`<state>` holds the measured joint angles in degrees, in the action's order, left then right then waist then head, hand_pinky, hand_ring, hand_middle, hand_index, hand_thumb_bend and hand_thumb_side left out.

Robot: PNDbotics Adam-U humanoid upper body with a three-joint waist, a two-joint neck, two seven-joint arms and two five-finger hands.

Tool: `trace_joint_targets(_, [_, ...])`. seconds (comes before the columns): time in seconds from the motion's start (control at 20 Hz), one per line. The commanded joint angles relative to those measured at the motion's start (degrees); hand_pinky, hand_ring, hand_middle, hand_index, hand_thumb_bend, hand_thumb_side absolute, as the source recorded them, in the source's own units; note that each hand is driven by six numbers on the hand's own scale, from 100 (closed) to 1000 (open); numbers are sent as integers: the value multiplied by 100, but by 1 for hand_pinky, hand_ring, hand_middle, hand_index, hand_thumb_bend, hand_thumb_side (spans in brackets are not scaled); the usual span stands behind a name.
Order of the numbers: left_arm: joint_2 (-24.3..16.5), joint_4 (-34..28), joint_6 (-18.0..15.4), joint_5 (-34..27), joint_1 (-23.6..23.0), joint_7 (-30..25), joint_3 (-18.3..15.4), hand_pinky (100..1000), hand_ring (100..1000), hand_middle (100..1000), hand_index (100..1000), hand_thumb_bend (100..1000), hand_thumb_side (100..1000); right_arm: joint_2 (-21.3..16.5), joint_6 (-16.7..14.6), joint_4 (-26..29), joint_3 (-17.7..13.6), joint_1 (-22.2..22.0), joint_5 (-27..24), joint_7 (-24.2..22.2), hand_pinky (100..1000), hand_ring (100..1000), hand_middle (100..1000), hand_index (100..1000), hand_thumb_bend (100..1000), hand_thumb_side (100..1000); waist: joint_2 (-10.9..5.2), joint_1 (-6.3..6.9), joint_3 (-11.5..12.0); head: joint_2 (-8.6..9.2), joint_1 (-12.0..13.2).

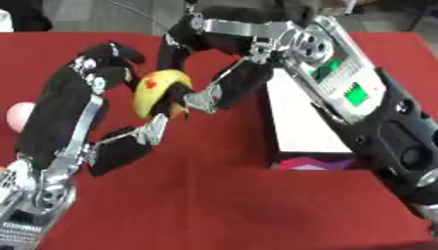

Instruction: Pick up the objects with one hand, pass them to the other hand, and then place them into the box on the other side of the table.

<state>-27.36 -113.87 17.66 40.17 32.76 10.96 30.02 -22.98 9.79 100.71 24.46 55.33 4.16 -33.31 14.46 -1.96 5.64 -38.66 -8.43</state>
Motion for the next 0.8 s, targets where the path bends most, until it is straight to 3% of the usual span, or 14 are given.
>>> trace_joint_targets(0.05, [-130, -39, 141, -177, 17, 27, -106, 759, 668, 695, 883, 522, 549, -110, 20, 115, -97, 62, -88, 87, 801, 752, 259, 432, 100, 126, -186, 30, -10, 6, -32])
trace_joint_targets(0.4, [-228, -38, 248, -389, -113, 150, -177, 757, 669, 700, 906, 565, 601, -198, 55, 50, -234, 30, -75, 235, 802, 751, 260, 435, 100, 123, -187, 41, -34, 10, -64])
trace_joint_targets(0.8, [-483, -28, 510, -881, -443, 604, -416, 750, 644, 681, 873, 459, 618, -717, 90, -101, -698, -231, -88, 670, 802, 751, 263, 440, 100, 116, -178, 37, -76, 22, -71])
